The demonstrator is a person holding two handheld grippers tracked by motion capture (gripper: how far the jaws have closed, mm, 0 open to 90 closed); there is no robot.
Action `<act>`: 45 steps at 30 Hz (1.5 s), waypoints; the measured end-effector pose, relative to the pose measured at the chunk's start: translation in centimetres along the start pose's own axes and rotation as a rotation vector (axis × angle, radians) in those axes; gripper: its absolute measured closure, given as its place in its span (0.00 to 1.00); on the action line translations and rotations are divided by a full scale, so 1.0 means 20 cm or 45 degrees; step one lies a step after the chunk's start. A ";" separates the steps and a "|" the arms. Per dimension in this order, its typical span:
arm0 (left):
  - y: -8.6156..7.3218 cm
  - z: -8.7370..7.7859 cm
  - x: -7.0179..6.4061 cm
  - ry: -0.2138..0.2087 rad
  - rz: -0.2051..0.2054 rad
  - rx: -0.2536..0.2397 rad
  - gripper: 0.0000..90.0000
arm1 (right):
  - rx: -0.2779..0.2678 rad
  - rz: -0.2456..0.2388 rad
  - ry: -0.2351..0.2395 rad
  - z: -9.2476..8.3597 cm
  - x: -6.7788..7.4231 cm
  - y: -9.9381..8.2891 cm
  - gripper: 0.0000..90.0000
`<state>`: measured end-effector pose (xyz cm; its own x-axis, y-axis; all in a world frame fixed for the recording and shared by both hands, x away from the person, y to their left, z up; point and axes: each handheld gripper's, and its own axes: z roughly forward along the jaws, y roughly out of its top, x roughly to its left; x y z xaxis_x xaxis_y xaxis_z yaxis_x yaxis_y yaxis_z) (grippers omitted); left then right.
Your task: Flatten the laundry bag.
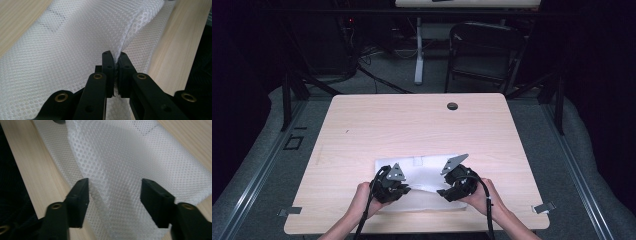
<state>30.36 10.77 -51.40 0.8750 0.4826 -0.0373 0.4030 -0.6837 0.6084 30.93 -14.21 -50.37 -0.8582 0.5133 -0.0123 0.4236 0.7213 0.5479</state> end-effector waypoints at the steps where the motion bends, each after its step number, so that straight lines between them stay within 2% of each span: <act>1: 0.01 -0.01 0.01 -0.001 0.000 -0.006 0.96 | -0.008 0.004 0.003 0.00 0.01 -0.01 0.40; 4: 0.04 -0.03 0.03 -0.005 -0.024 -0.023 0.96 | 0.016 -0.020 -0.035 0.00 0.01 -0.01 0.43; 6: 0.06 -0.03 0.04 -0.007 -0.021 -0.029 0.97 | 0.010 -0.023 -0.069 -0.01 0.02 -0.01 0.56; 7: 0.06 -0.03 0.04 -0.007 -0.021 -0.029 0.96 | 0.010 -0.023 -0.069 -0.01 0.02 -0.01 0.56; 8: 0.07 -0.04 0.04 -0.001 -0.017 -0.032 0.96 | 0.015 -0.041 -0.087 -0.02 0.02 -0.02 0.61; 9: 0.07 -0.05 0.03 0.013 -0.008 -0.030 0.96 | -0.009 -0.052 -0.088 -0.04 0.01 -0.02 0.70; 10: 0.07 -0.05 0.03 0.013 -0.008 -0.030 0.96 | -0.009 -0.052 -0.088 -0.04 0.01 -0.02 0.70; 12: 0.06 -0.05 0.03 0.015 -0.016 -0.036 0.96 | -0.031 -0.043 -0.084 -0.08 -0.01 -0.02 0.84; 13: 0.06 -0.05 0.03 0.015 -0.016 -0.036 0.96 | -0.031 -0.043 -0.084 -0.08 -0.01 -0.02 0.84; 15: 0.06 -0.05 0.03 0.016 -0.018 -0.037 0.96 | -0.031 -0.053 -0.081 -0.08 -0.01 -0.01 0.96; 19: 0.04 -0.05 0.02 0.014 -0.018 -0.040 0.94 | -0.030 -0.049 -0.061 -0.08 0.01 -0.01 0.97; 23: 0.01 -0.06 0.00 -0.017 -0.019 -0.031 0.79 | -0.038 -0.035 -0.033 -0.10 0.01 0.00 0.98; 25: 0.00 -0.06 0.00 0.002 -0.022 -0.022 0.70 | -0.042 -0.021 -0.025 -0.11 0.01 0.00 0.98; 30: -0.03 -0.08 0.00 -0.002 -0.065 -0.029 0.49 | -0.056 0.006 -0.014 -0.12 0.01 0.00 0.98; 31: -0.05 -0.10 -0.01 0.031 -0.058 -0.021 0.47 | -0.068 0.011 -0.018 -0.12 0.02 0.00 0.98; 33: -0.07 -0.11 -0.01 0.045 -0.051 -0.020 0.42 | -0.064 0.011 -0.011 -0.13 0.01 0.00 0.98; 35: -0.09 -0.14 0.00 0.073 -0.080 -0.018 0.39 | -0.068 0.020 -0.009 -0.14 0.01 0.00 0.98; 36: -0.09 -0.14 0.00 0.073 -0.080 -0.018 0.37 | -0.072 0.023 -0.013 -0.15 0.01 0.00 0.98; 37: -0.11 -0.15 0.01 0.089 -0.108 -0.011 0.37 | -0.081 0.031 -0.014 -0.15 0.00 0.00 0.98; 38: -0.11 -0.15 0.01 0.089 -0.108 -0.011 0.36 | -0.089 0.040 -0.011 -0.16 0.00 0.00 0.98; 39: -0.12 -0.14 0.03 0.129 -0.110 0.017 0.35 | -0.092 0.041 -0.012 -0.17 0.00 0.00 0.98; 42: -0.12 -0.13 0.03 0.151 -0.114 0.023 0.36 | -0.108 0.065 0.005 -0.18 -0.02 0.01 0.98; 44: -0.12 -0.13 0.03 0.170 -0.091 0.021 0.50 | -0.118 0.069 0.005 -0.18 -0.03 0.01 0.98; 45: -0.12 -0.13 0.03 0.180 -0.083 0.007 0.51 | -0.120 0.069 0.009 -0.19 -0.03 0.01 0.98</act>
<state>29.19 14.12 -50.94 0.8008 0.5978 0.0358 0.4593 -0.6514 0.6039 30.41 -16.08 -47.12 -0.8371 0.5464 0.0252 0.4403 0.6457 0.6239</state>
